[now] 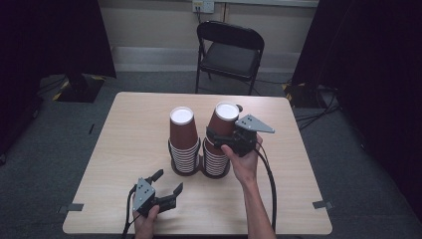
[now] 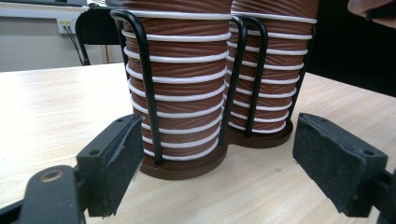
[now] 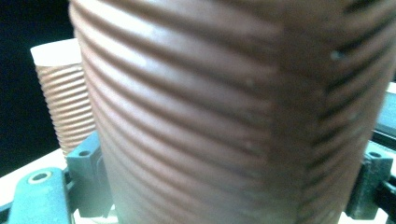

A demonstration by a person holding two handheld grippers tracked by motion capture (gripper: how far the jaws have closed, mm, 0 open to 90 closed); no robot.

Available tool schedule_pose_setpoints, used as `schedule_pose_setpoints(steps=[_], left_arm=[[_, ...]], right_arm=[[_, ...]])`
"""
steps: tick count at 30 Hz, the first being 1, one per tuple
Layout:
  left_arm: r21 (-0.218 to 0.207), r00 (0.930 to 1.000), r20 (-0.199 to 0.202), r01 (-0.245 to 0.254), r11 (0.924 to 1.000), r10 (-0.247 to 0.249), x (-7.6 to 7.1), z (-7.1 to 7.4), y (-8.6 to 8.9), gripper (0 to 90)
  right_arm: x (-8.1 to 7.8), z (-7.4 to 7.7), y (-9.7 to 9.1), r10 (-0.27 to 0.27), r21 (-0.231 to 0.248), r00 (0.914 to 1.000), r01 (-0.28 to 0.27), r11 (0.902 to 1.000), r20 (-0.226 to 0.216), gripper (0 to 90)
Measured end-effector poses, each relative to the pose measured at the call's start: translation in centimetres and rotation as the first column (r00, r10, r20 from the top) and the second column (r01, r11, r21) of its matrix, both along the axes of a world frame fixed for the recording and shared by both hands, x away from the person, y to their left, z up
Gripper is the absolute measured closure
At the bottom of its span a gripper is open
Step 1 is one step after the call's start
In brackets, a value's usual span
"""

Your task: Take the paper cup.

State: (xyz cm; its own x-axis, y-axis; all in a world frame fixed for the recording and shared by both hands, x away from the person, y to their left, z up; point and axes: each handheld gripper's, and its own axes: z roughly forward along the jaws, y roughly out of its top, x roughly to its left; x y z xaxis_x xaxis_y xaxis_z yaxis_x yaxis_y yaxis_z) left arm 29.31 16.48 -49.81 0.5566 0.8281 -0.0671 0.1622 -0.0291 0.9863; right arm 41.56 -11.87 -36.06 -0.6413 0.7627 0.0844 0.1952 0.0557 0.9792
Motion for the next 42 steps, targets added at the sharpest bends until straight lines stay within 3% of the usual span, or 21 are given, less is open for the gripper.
schedule_pose_setpoints(steps=[16, 23, 34, 37, 42], left_arm=[[0.012, 1.0000, -0.003, 0.003, 0.9999, -0.003, 0.0, 0.0, 0.0, 17.1], [-0.008, 0.9998, -0.005, -0.018, 0.9998, 0.018, 0.0, 0.0, 0.1, 16.2], [-0.017, 1.0000, -0.006, -0.005, 0.9998, 0.005, 0.0, 0.0, 0.1, 17.6], [-0.008, 0.9999, -0.005, 0.014, 0.9999, -0.014, 0.1, 0.0, 0.2, 19.0], [0.012, 0.9999, 0.000, 0.016, 0.9998, -0.016, 0.0, 0.0, 0.0, 18.9]], right_arm=[[0.0, 1.8, -0.6, 0.010, 0.045, 0.9998, -0.011, 0.9989, 0.018, 12.5], [-0.2, 2.9, -0.6, 0.025, 0.070, 0.9991, -0.028, 0.9971, 0.033, 12.5], [-1.0, 3.6, -1.6, 0.020, 0.118, 0.9986, -0.026, 0.9927, 0.050, 12.7], [-1.4, 3.9, -2.2, 0.012, 0.138, 0.9976, -0.021, 0.9902, 0.068, 12.7], [-1.7, 4.1, -2.9, -0.009, 0.156, 0.9982, 0.000, 0.9878, 0.060, 12.8]])
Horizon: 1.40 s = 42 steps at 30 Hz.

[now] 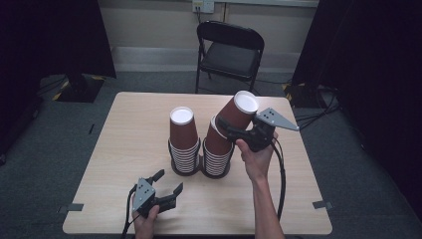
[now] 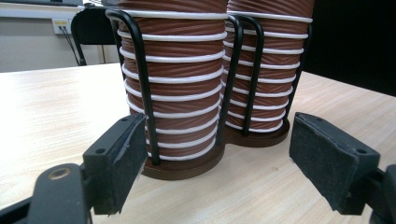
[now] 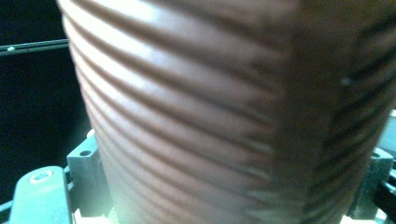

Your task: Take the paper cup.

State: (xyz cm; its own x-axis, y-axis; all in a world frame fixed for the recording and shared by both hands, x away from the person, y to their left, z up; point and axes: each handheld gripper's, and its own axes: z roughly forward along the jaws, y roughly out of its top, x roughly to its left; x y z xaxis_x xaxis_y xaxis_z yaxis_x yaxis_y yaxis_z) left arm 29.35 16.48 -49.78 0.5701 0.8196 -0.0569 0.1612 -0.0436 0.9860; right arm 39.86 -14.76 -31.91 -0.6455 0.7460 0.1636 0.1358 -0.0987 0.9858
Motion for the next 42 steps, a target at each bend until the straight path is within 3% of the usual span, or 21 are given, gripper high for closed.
schedule_pose_setpoints(steps=[8, 12, 15, 23, 26, 32, 39, 42], left_arm=[[0.019, 0.9996, -0.020, 0.017, 0.9997, -0.017, 0.3, 0.1, -0.1, 19.2], [0.011, 0.9984, -0.055, 0.015, 0.9998, -0.014, 0.5, 0.1, -0.1, 19.3], [-0.011, 0.9979, -0.049, 0.042, 0.9990, -0.043, 0.6, 0.1, 0.2, 19.0], [-0.012, 0.9969, -0.056, 0.054, 0.9985, -0.055, 0.5, 0.4, 0.2, 19.6], [-0.032, 0.9966, -0.049, 0.065, 0.9974, -0.066, 0.5, 0.7, 0.1, 20.7], [-0.037, 0.9972, -0.034, 0.065, 0.9972, -0.066, 0.4, 1.1, -0.2, 20.7], [-0.062, 0.9951, -0.038, 0.089, 0.9941, -0.092, 0.1, 0.7, -0.6, 23.6], [-0.053, 0.9945, -0.034, 0.098, 0.9938, -0.099, 0.1, 0.7, -0.7, 25.1]], right_arm=[[-0.7, -0.2, -1.7, -0.026, 0.037, 0.9996, 0.027, 0.9990, -0.012, 13.1], [-1.3, -0.4, -2.4, -0.048, 0.039, 0.9987, 0.049, 0.9981, -0.020, 13.1], [-1.9, -0.8, -2.9, -0.052, 0.053, 0.9985, 0.053, 0.9972, -0.018, 13.1], [-3.5, -1.7, -4.2, -0.079, 0.076, 0.9964, 0.081, 0.9938, -0.029, 13.2], [-3.9, -2.0, -4.5, -0.071, 0.093, 0.9965, 0.075, 0.9929, -0.043, 13.4], [-4.6, -3.1, -4.4, -0.050, 0.098, 0.9959, 0.057, 0.9936, -0.075, 13.6], [-5.7, -5.2, -3.1, -0.026, 0.055, 0.9920, 0.033, 0.9979, -0.124, 13.6], [-6.1, -6.0, -2.7, -0.012, 0.071, 0.9902, 0.022, 0.9972, -0.139, 13.7]])
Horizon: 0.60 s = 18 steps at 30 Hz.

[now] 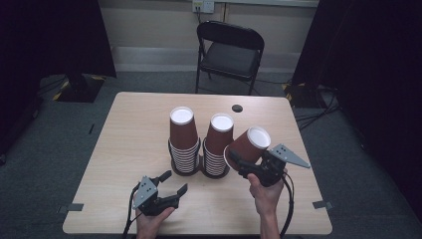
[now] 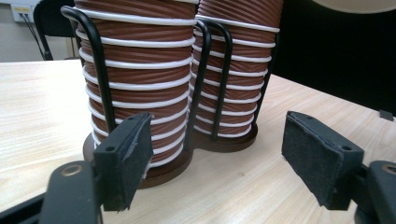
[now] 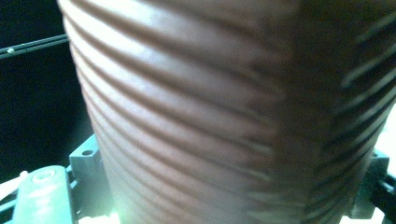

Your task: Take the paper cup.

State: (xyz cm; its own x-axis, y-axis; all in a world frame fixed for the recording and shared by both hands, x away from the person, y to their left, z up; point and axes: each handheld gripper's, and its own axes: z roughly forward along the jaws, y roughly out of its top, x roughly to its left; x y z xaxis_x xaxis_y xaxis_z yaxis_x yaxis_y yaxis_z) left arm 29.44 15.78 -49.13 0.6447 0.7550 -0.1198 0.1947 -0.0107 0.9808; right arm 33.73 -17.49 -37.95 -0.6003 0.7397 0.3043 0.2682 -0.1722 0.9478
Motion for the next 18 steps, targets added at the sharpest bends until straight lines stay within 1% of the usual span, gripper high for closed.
schedule_pose_setpoints(steps=[1, 2, 3, 7, 8, 9, 10, 13, 14, 15, 18], left_arm=[[0.002, 1.0000, 0.001, -0.001, 1.0000, 0.001, 0.0, 0.0, -0.1, 25.6], [0.004, 1.0000, 0.004, 0.001, 1.0000, -0.001, 0.0, 0.0, -0.1, 29.2], [0.012, 0.9999, 0.014, 0.008, 0.9999, -0.008, 0.0, 0.0, -0.1, 29.2], [-0.001, 0.9993, 0.024, 0.030, 0.9996, -0.030, 0.1, -0.1, -0.2, 30.2], [-0.006, 0.9992, 0.025, 0.033, 0.9994, -0.033, 0.1, -0.1, -0.2, 31.0], [-0.010, 0.9990, 0.026, 0.038, 0.9992, -0.038, 0.1, -0.2, -0.3, 31.0], [0.000, 0.9986, 0.029, 0.044, 0.9990, -0.044, 0.1, -0.2, -0.3, 31.0], [-0.011, 0.9980, 0.036, 0.053, 0.9985, -0.053, 0.0, -0.3, -0.6, 33.9], [-0.018, 0.9977, 0.034, 0.060, 0.9981, -0.059, 0.0, -0.4, -0.7, 34.4], [-0.012, 0.9975, 0.037, 0.061, 0.9981, -0.060, 0.0, -0.4, -0.8, 34.4], [-0.015, 0.9967, 0.041, 0.070, 0.9974, -0.070, -0.1, -0.6, -1.2, 36.2]], right_arm=[[-0.1, -0.3, 0.1, 0.007, 0.004, 1.0000, -0.007, 1.0000, -0.003, 13.6], [-0.3, -0.9, 0.3, 0.011, 0.009, 0.9998, -0.011, 0.9999, -0.017, 13.6], [-0.3, -0.9, 0.3, 0.011, 0.009, 0.9998, -0.011, 0.9999, -0.017, 13.6], [-0.5, -2.1, 0.4, 0.030, 0.043, 0.9985, -0.028, 0.9987, -0.047, 13.7], [-0.6, -2.5, 0.6, 0.049, 0.046, 0.9971, -0.046, 0.9979, -0.059, 13.7], [-0.6, -2.5, 0.6, 0.049, 0.046, 0.9971, -0.046, 0.9979, -0.059, 13.7], [-0.7, -2.7, 0.7, 0.056, 0.044, 0.9965, -0.054, 0.9976, -0.062, 13.7], [-1.2, -3.4, 1.0, 0.071, 0.051, 0.9944, -0.067, 0.9964, -0.078, 13.8], [-1.5, -3.9, 1.3, 0.080, 0.062, 0.9931, -0.075, 0.9952, -0.085, 13.8], [-1.5, -3.9, 1.3, 0.080, 0.062, 0.9931, -0.075, 0.9952, -0.085, 13.8], [-1.8, -4.7, 1.8, 0.093, 0.063, 0.9908, -0.087, 0.9942, -0.098, 13.8]])
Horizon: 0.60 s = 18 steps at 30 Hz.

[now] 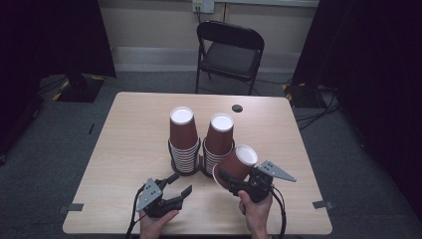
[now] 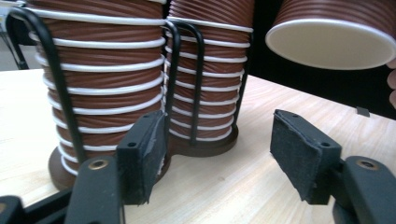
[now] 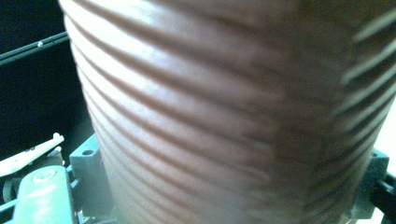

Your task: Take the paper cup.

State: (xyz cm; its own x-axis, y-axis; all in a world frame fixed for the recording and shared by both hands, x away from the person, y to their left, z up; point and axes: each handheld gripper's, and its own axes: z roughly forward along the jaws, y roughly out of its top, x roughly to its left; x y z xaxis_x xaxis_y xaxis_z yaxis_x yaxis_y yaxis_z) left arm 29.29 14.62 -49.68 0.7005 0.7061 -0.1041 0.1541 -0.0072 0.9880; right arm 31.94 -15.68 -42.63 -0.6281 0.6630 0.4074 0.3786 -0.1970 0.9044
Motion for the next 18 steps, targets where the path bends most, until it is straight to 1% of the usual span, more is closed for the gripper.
schedule_pose_setpoints(steps=[2, 3, 4, 6, 7, 8, 9, 10, 11, 12, 14, 15, 16, 17, 18], left_arm=[[0.000, 1.0000, 0.007, 0.006, 1.0000, -0.006, 0.0, 0.0, -0.1, 36.2], [-0.006, 0.9999, 0.000, 0.011, 0.9999, -0.011, 0.0, 0.0, -0.2, 36.4], [-0.005, 0.9998, 0.001, 0.018, 0.9998, -0.018, 0.0, 0.1, -0.2, 37.1], [-0.023, 0.9997, 0.005, 0.023, 0.9995, -0.023, 0.0, 0.1, -0.4, 38.8], [-0.022, 0.9996, 0.009, 0.028, 0.9994, -0.027, 0.0, 0.1, -0.4, 39.4], [-0.035, 0.9995, 0.008, 0.030, 0.9989, -0.029, 0.0, 0.1, -0.5, 39.5], [-0.041, 0.9993, 0.010, 0.037, 0.9985, -0.036, 0.0, 0.1, -0.6, 39.5], [-0.048, 0.9989, 0.013, 0.045, 0.9979, -0.044, 0.1, 0.1, -0.7, 39.5], [-0.052, 0.9986, 0.013, 0.053, 0.9973, -0.052, 0.1, 0.1, -0.8, 40.0], [-0.044, 0.9981, 0.022, 0.059, 0.9973, -0.058, 0.1, 0.1, -0.8, 41.1], [-0.056, 0.9974, 0.027, 0.069, 0.9961, -0.067, 0.1, 0.1, -1.0, 42.3], [-0.063, 0.9970, 0.032, 0.073, 0.9954, -0.071, 0.1, 0.0, -1.2, 43.6], [-0.061, 0.9962, 0.039, 0.080, 0.9949, -0.078, 0.2, 0.0, -1.2, 43.6], [-0.072, 0.9952, 0.043, 0.091, 0.9932, -0.088, 0.2, 0.0, -1.4, 44.3], [-0.067, 0.9943, 0.049, 0.098, 0.9930, -0.094, 0.2, 0.0, -1.5, 45.1]], right_arm=[[-0.1, -0.5, 0.3, 0.003, 0.007, 0.9999, -0.003, 1.0000, -0.011, 13.8], [-0.2, -0.7, 0.3, 0.005, 0.009, 0.9999, -0.005, 0.9999, -0.012, 13.8], [-0.2, -1.0, 0.4, 0.009, 0.018, 0.9997, -0.008, 0.9998, -0.023, 13.8], [-0.4, -1.5, 0.6, 0.015, 0.042, 0.9992, -0.013, 0.9990, -0.036, 13.8], [-0.5, -1.8, 0.6, 0.017, 0.057, 0.9991, -0.015, 0.9983, -0.039, 13.8], [-0.5, -2.0, 0.7, 0.021, 0.071, 0.9988, -0.017, 0.9973, -0.045, 13.8], [-0.7, -2.4, 0.8, 0.035, 0.096, 0.9977, -0.029, 0.9950, -0.058, 13.8], [-0.7, -2.4, 0.8, 0.035, 0.096, 0.9977, -0.029, 0.9950, -0.058, 13.8], [-0.7, -2.6, 1.0, 0.043, 0.110, 0.9972, -0.036, 0.9933, -0.062, 13.8], [-0.8, -2.7, 1.1, 0.049, 0.120, 0.9965, -0.041, 0.9919, -0.067, 13.8], [-1.0, -3.0, 1.3, 0.057, 0.135, 0.9958, -0.047, 0.9897, -0.071, 13.9], [-1.1, -3.3, 1.4, 0.072, 0.170, 0.9943, -0.058, 0.9837, -0.078, 13.8], [-1.1, -3.3, 1.4, 0.072, 0.170, 0.9943, -0.058, 0.9837, -0.078, 13.8], [-1.2, -3.4, 1.5, 0.080, 0.184, 0.9930, -0.063, 0.9810, -0.087, 13.8], [-1.3, -3.6, 1.6, 0.083, 0.190, 0.9927, -0.065, 0.9796, -0.088, 13.8]])
